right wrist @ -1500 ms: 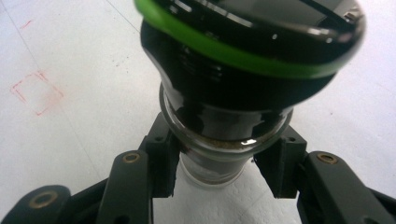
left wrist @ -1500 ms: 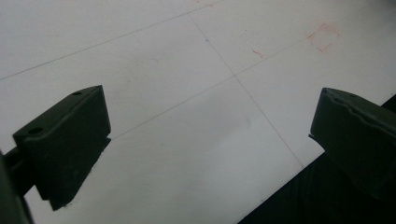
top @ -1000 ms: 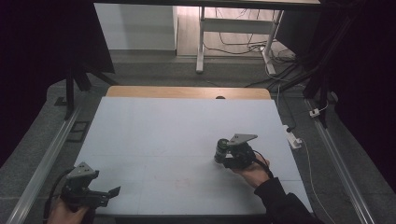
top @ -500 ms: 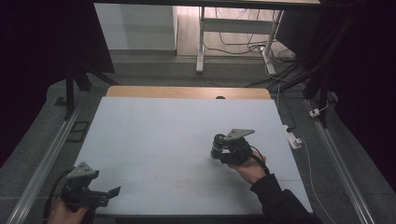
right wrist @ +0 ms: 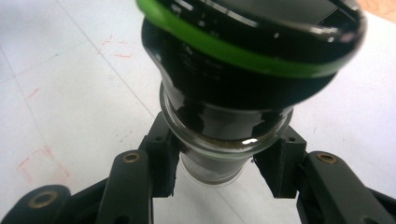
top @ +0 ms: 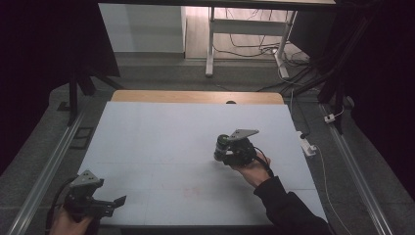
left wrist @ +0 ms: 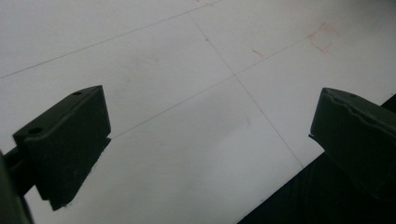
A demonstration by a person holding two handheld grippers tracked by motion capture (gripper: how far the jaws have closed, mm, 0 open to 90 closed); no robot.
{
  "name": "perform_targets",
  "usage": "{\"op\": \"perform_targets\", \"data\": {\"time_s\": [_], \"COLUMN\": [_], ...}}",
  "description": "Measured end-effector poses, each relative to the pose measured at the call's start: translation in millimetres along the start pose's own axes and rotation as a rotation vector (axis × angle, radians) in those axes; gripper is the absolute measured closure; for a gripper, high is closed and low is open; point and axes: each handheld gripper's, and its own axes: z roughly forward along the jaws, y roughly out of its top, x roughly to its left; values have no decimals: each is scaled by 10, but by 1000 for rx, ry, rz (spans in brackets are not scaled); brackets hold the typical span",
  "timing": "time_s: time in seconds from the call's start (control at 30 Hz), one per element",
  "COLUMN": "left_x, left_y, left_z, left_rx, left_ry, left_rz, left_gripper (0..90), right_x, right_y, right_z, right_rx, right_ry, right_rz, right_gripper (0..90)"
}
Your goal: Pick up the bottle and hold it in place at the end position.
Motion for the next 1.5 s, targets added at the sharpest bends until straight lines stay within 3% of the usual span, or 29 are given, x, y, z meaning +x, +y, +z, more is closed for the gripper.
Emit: {"op": "perform_targets", "data": {"time_s": [0.57,1.5], "left_x": [3,3], "left_y": [-1,-7], "left_z": [-2,-7], "left_rx": [-1,-2], "left_ry": [-3,-7], "left_rz": [1,3], "left_gripper": [0,0], "right_x": [10,37], "right_y": [246,438], "right_z": [324,845], "right_rx": [19,56], "right_ry": [-6,-21], "right_rz": [-32,-5], "right_gripper": [531,531]}}
